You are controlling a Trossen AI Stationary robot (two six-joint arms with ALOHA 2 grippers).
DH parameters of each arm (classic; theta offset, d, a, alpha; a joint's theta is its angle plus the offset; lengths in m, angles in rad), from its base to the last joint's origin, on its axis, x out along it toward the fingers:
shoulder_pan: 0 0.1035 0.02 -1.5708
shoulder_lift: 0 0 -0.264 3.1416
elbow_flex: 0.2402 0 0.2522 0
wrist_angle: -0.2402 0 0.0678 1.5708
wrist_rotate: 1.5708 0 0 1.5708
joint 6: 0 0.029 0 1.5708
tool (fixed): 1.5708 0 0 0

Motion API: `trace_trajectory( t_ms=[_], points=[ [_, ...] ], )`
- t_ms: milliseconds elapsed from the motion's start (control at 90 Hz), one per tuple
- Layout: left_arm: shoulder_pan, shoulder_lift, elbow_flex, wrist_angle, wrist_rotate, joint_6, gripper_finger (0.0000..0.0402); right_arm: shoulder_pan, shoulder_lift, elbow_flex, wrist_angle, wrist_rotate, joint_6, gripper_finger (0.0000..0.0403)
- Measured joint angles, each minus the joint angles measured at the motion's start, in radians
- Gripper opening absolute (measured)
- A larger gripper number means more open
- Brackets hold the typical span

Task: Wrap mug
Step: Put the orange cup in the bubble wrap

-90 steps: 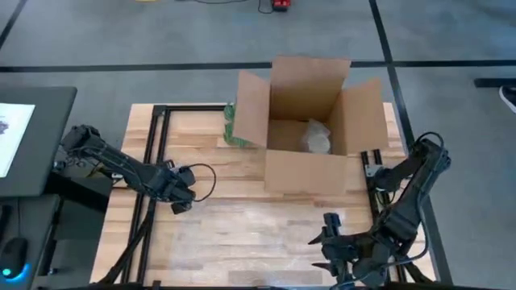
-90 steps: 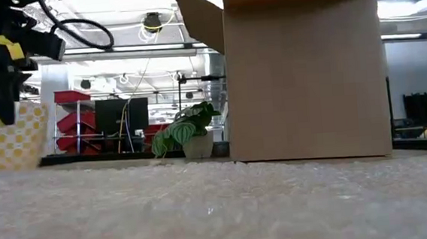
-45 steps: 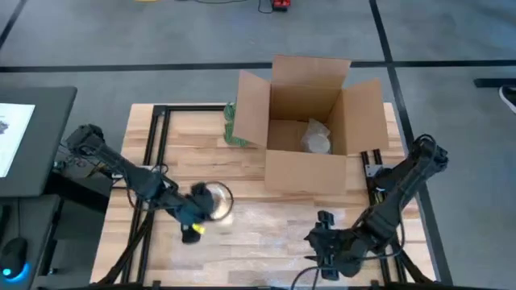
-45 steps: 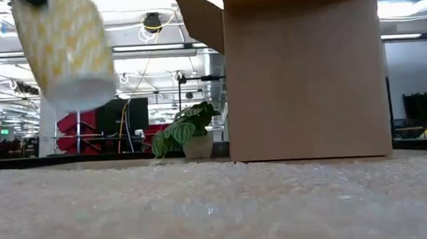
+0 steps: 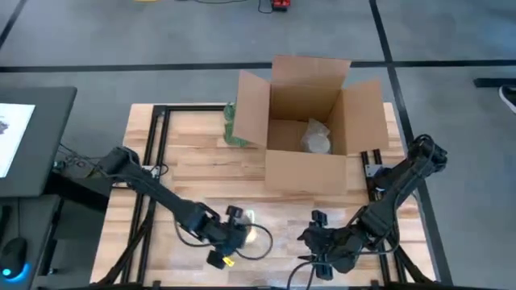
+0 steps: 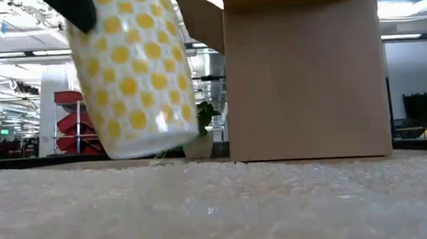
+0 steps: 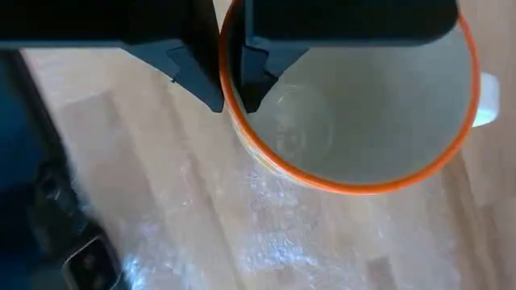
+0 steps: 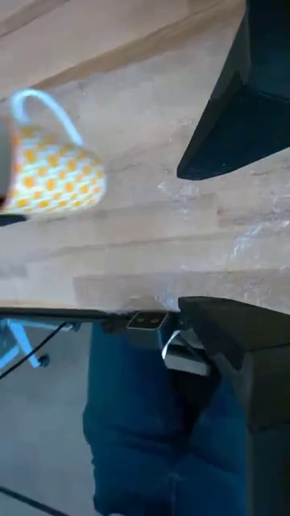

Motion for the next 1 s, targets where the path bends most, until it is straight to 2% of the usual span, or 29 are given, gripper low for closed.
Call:
trace_trajectory(
  t_ms=[100,233,578,1000],
  points=[
    [0.024,0.054,0.063,-0.029,0.006,0.072,0.0005,-0.011,0.000,0.000,0.002,0.000,-0.007,0.0239],
    [0.044,0.104,0.106,-0.069,0.075,0.129,0.0006,-0.011,0.000,0.000,0.001,0.000,-0.008,0.0239],
    [0.046,0.107,0.112,-0.070,0.135,0.157,0.0014,-0.009,0.000,0.000,-0.003,0.000,-0.011,0.0239],
    [0.045,0.102,0.112,-0.117,0.190,0.145,0.0137,-0.009,0.000,-0.010,0.001,0.000,-0.010,0.0239]
  ],
)
